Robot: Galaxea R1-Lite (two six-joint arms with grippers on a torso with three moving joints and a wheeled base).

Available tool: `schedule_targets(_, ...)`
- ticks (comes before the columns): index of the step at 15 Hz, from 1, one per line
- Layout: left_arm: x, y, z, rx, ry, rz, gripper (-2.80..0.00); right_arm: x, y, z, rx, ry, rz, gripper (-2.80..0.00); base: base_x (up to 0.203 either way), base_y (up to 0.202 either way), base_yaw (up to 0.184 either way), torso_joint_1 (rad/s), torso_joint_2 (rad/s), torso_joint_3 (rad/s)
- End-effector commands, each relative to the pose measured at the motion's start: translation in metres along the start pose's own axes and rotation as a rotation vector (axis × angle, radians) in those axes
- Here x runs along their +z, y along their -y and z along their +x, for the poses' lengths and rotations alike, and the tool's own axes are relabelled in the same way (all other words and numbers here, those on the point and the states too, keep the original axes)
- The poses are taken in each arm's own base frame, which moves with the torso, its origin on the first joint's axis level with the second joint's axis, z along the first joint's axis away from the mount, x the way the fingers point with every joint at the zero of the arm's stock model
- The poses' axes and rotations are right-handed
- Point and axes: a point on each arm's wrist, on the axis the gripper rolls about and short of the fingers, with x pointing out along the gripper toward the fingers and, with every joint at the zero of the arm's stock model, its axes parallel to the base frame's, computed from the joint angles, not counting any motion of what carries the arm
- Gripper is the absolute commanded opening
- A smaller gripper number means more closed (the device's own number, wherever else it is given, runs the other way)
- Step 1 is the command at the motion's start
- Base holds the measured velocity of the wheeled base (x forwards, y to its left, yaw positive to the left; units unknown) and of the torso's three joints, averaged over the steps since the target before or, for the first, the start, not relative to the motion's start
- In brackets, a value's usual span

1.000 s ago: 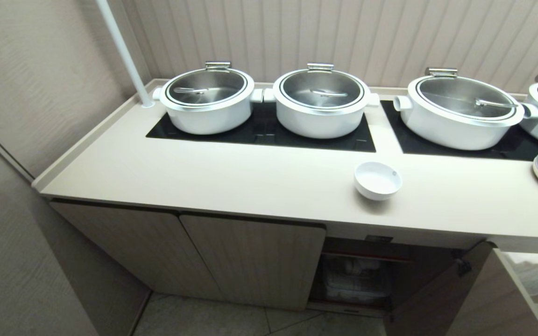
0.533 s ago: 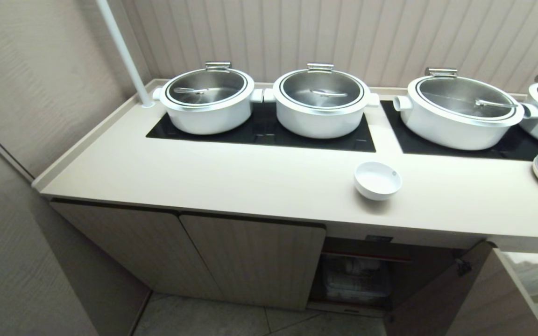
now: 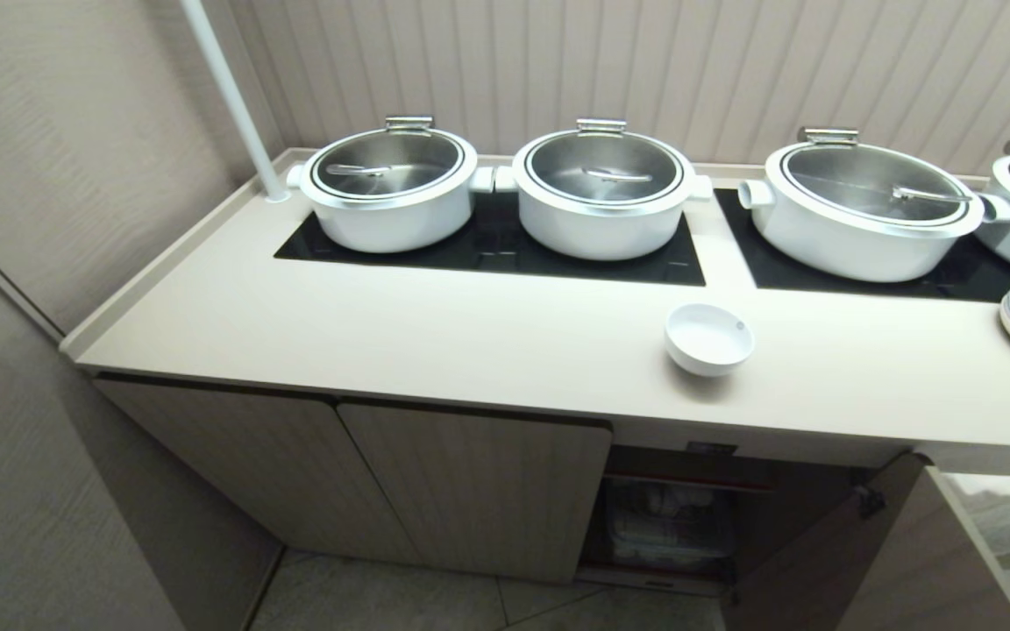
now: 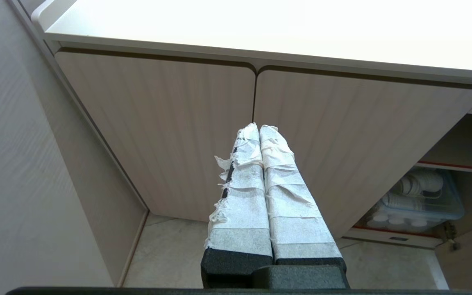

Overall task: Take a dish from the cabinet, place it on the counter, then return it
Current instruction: Pick up the bowl from the table

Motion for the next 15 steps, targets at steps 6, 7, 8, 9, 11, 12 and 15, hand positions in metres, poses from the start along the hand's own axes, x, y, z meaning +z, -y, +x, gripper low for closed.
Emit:
schedule_targets(6, 0.0001, 0.0000, -0.0001, 0.001, 0.001, -0.001, -2.80, 0.0000, 0.0000, 0.0001, 0.000, -0.001, -0.001, -2.80, 0.000, 0.000, 0.000, 0.000, 0.00, 0.000)
schedule_targets(7, -0.0002, 0.0000, 0.0000, 0.001, 0.000, -0.001, -2.80, 0.0000, 0.0000, 0.0001, -0.001, -0.001, -0.001, -2.80, 0.000, 0.000, 0.000, 0.000, 0.00, 0.000)
schedule_targets(8, 0.0002, 0.0000, -0.0001, 0.001, 0.001, -0.001, -2.80, 0.0001, -0.0001, 0.0001, -0.005, -0.001, -0.001, -2.80, 0.000, 0.000, 0.000, 0.000, 0.00, 0.000)
schedule_targets(9, -0.0002, 0.0000, 0.0000, 0.001, 0.000, -0.001, -2.80, 0.0002, -0.0001, 0.0001, -0.005, 0.000, -0.001, -2.80, 0.000, 0.000, 0.000, 0.000, 0.00, 0.000)
schedule_targets(11, 0.0001, 0.0000, -0.0001, 0.001, 0.001, -0.001, -2.80, 0.0001, -0.0001, 0.0001, -0.005, -0.001, -0.001, -2.80, 0.000, 0.000, 0.000, 0.000, 0.00, 0.000)
schedule_targets(12, 0.0000, 0.0000, 0.0000, 0.001, 0.001, -0.001, -2.80, 0.0001, -0.0001, 0.0001, -0.005, 0.000, -0.001, -2.80, 0.000, 0.000, 0.000, 0.000, 0.00, 0.000)
schedule_targets(15, -0.0002, 0.0000, 0.0000, 0.001, 0.000, -0.001, -2.80, 0.0001, -0.0001, 0.0001, -0.005, -0.001, -0.001, -2.80, 0.000, 0.000, 0.000, 0.000, 0.00, 0.000)
